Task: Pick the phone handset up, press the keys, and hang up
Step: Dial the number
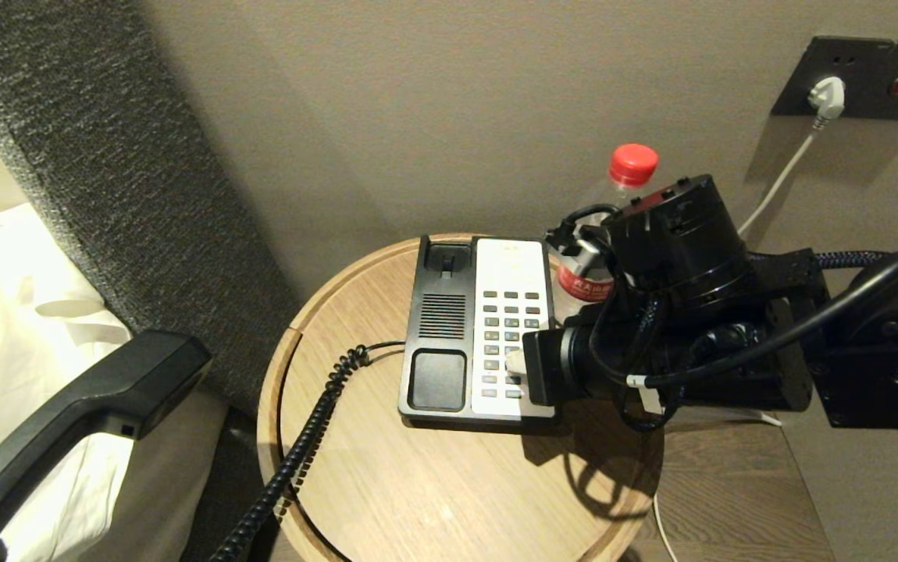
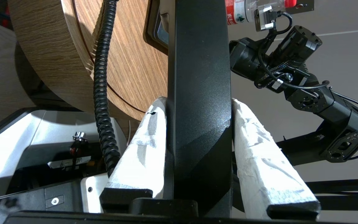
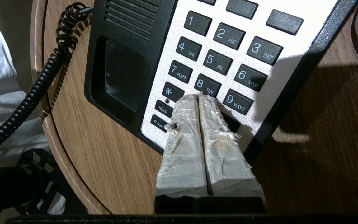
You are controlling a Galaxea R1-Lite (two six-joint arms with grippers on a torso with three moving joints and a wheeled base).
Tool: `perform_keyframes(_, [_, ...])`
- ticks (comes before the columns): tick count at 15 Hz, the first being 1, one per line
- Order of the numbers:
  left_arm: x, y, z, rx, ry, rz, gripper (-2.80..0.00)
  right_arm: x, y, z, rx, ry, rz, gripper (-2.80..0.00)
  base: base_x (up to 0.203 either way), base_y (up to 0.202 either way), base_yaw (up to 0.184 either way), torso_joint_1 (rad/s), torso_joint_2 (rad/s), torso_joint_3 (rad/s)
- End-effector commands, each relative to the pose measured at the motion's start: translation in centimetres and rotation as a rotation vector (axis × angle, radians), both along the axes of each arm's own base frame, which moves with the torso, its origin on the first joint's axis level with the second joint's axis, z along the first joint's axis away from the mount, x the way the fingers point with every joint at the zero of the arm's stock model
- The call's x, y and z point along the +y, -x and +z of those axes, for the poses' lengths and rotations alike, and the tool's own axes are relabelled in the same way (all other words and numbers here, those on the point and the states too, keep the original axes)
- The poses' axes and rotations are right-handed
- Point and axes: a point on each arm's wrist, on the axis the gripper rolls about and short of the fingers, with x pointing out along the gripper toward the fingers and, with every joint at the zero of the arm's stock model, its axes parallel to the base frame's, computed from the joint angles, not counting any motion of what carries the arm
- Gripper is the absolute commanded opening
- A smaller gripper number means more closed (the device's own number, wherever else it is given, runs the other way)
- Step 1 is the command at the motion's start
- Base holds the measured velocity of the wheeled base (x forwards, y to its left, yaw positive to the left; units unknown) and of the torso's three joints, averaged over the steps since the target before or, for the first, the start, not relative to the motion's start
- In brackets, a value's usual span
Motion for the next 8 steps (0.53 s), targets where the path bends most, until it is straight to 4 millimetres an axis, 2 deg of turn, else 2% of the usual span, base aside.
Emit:
perform_keyframes(1, [0.0, 0.0, -0.1, 0.006, 0.003, 0.0, -2.8, 0.0, 0.0, 0.1, 0.0, -0.002, -0.002, -2.8, 0.0, 0.0, 0.0, 0.0, 0.0, 0.0])
perform_keyframes(4, [0.0, 0.0, -0.1, 0.006, 0.003, 0.0, -2.8, -0.2, 0.3, 0.8, -0.015, -0.019, -0.001, -2.8, 0.0, 0.0, 0.0, 0.0, 0.0, 0.0])
perform_keyframes(6, [0.0, 0.0, -0.3, 0.012, 0.001, -0.002, -2.8, -1.0, 1.3, 2.2, -0.04, -0.046, 0.004, -2.8, 0.0, 0.0, 0.0, 0.0, 0.0, 0.0])
perform_keyframes(8, [-0.1, -0.1, -0.4, 0.016, -0.001, -0.002, -2.8, -1.7, 2.0, 2.0, -0.03, -0.036, 0.008, -2.8, 0.0, 0.0, 0.0, 0.0, 0.0, 0.0])
